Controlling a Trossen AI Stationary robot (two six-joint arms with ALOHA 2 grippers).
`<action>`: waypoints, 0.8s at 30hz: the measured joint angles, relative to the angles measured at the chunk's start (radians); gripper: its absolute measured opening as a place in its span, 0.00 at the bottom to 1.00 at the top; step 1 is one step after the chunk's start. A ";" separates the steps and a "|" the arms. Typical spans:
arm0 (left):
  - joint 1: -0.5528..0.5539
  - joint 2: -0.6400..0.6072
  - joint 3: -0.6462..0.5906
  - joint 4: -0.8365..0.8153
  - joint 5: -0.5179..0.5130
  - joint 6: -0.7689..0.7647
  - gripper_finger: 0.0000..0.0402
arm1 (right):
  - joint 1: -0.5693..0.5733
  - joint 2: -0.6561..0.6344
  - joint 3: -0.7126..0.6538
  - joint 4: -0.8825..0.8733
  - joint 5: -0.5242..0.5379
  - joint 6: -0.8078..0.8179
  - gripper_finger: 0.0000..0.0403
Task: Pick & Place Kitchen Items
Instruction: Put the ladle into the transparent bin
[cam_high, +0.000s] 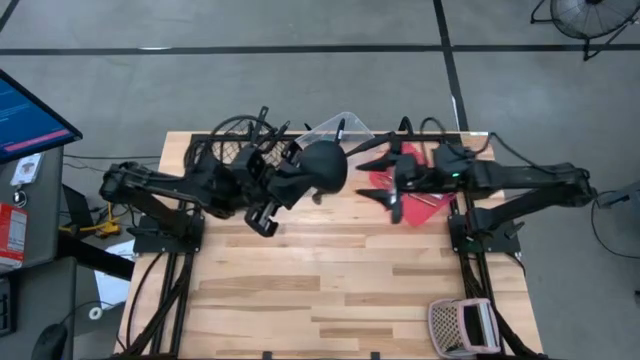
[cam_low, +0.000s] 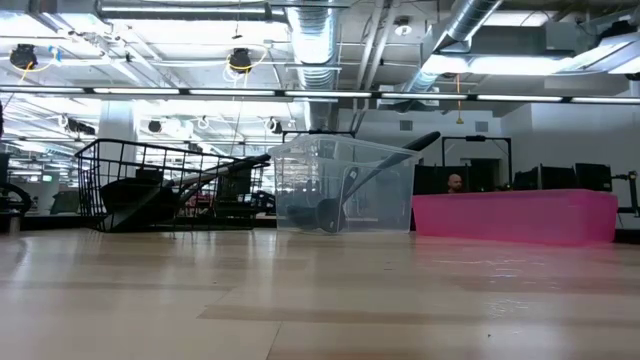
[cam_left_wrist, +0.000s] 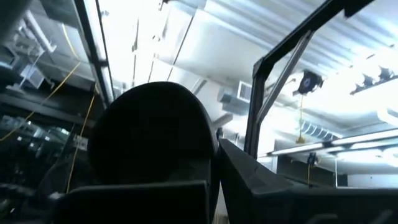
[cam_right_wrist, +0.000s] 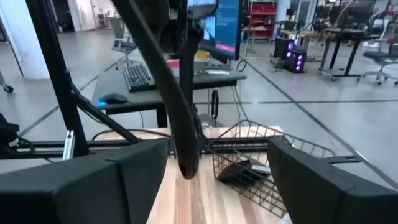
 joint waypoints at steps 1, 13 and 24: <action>-0.003 0.000 0.000 0.015 0.000 0.002 0.00 | -0.001 0.024 0.000 0.018 -0.005 0.000 0.68; -0.006 0.007 0.000 0.053 -0.001 0.025 0.00 | 0.034 0.230 0.006 0.216 -0.108 -0.045 0.86; -0.006 0.007 0.000 0.063 -0.001 0.034 0.00 | 0.028 0.360 0.087 0.261 -0.074 -0.045 0.83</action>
